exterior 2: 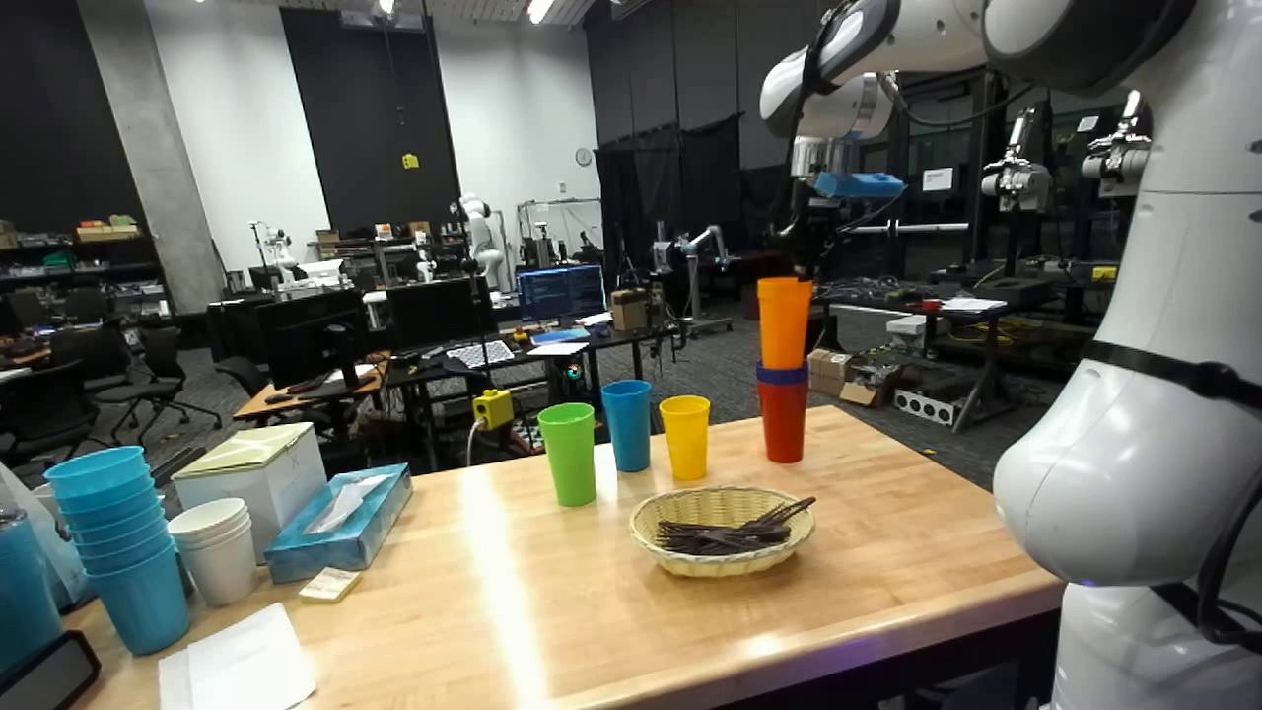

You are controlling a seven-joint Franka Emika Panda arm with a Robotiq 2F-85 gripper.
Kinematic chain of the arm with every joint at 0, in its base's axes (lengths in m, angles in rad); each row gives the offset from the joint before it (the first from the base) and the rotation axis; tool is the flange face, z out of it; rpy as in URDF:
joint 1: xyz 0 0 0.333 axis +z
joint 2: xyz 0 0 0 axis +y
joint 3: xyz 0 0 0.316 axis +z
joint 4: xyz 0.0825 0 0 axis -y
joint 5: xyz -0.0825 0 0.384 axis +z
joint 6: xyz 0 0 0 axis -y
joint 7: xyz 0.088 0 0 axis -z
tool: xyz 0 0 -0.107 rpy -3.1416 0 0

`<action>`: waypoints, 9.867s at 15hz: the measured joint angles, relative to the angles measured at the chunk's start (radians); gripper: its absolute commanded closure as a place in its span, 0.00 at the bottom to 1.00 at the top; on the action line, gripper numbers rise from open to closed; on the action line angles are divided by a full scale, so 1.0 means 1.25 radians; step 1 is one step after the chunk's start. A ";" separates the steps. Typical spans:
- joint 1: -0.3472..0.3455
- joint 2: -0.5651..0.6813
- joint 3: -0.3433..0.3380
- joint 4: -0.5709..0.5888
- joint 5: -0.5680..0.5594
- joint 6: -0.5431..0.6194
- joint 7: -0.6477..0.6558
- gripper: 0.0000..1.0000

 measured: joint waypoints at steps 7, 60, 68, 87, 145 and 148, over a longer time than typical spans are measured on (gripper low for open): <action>-0.002 0.011 0.002 0.000 0.002 -0.004 -0.007 0.99; 0.110 0.141 0.177 -0.049 -0.094 0.140 -0.049 0.00; 0.129 0.251 0.209 0.061 -0.102 0.141 -0.077 0.00; 0.150 0.402 0.235 0.218 -0.135 0.169 -0.113 0.00; 0.141 0.465 0.255 0.327 -0.078 0.002 -0.191 0.00; 0.141 0.466 0.255 0.322 -0.078 0.002 -0.191 0.26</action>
